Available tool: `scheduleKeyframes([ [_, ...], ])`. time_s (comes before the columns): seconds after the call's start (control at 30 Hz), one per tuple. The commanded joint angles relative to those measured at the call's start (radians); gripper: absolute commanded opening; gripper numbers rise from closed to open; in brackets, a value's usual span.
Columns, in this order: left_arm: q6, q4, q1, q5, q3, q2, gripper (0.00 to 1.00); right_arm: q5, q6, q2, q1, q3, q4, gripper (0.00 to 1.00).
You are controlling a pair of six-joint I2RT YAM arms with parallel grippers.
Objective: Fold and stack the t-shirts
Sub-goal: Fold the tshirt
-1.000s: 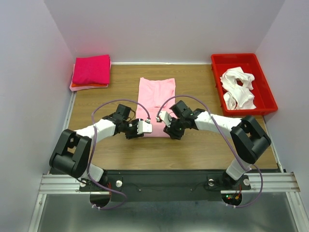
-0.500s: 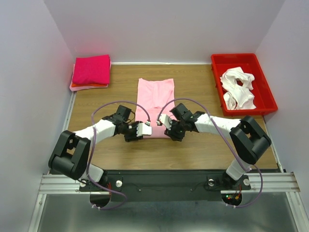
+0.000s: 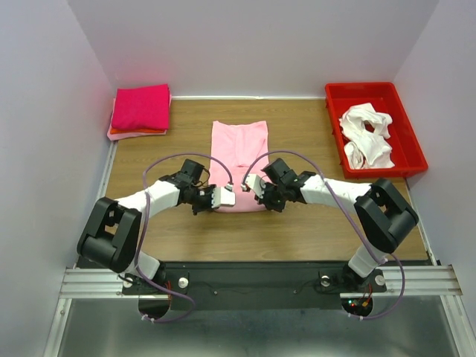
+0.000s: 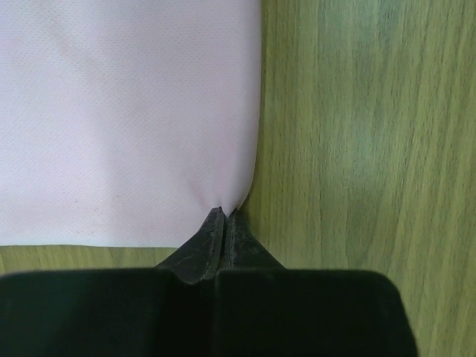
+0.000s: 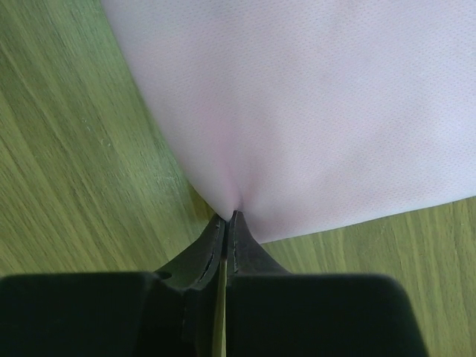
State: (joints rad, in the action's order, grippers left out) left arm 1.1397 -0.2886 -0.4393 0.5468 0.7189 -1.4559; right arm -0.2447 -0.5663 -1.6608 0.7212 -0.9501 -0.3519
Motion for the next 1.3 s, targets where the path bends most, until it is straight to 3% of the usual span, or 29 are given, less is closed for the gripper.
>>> scheduleKeyframes([
  [0.0, -0.044, -0.064, -0.004, 0.005, 0.088, 0.054, 0.0, 0.018, 0.045, 0.067, 0.006, -0.036, -0.015, 0.01],
  [0.3, -0.063, -0.15, 0.002, 0.016, 0.206, 0.086, 0.0, 0.047, 0.026, 0.147, 0.004, -0.125, -0.143, 0.01],
  [0.7, 0.024, -0.352, -0.059, 0.09, 0.132, 0.288, 0.0, -0.169, -0.119, 0.312, 0.036, -0.142, -0.476, 0.0],
  [0.97, 0.066, -0.595, -0.119, 0.197, 0.168, 0.442, 0.0, -0.271, -0.147, 0.418, 0.092, -0.102, -0.639, 0.01],
  [1.13, 0.051, -0.656, -0.121, 0.214, 0.24, 0.419, 0.0, -0.262, -0.147, 0.437, 0.09, -0.128, -0.656, 0.01],
  [1.27, 0.043, -0.643, -0.116, 0.2, 0.362, 0.3, 0.0, -0.24, -0.155, 0.388, 0.038, -0.209, -0.653, 0.0],
])
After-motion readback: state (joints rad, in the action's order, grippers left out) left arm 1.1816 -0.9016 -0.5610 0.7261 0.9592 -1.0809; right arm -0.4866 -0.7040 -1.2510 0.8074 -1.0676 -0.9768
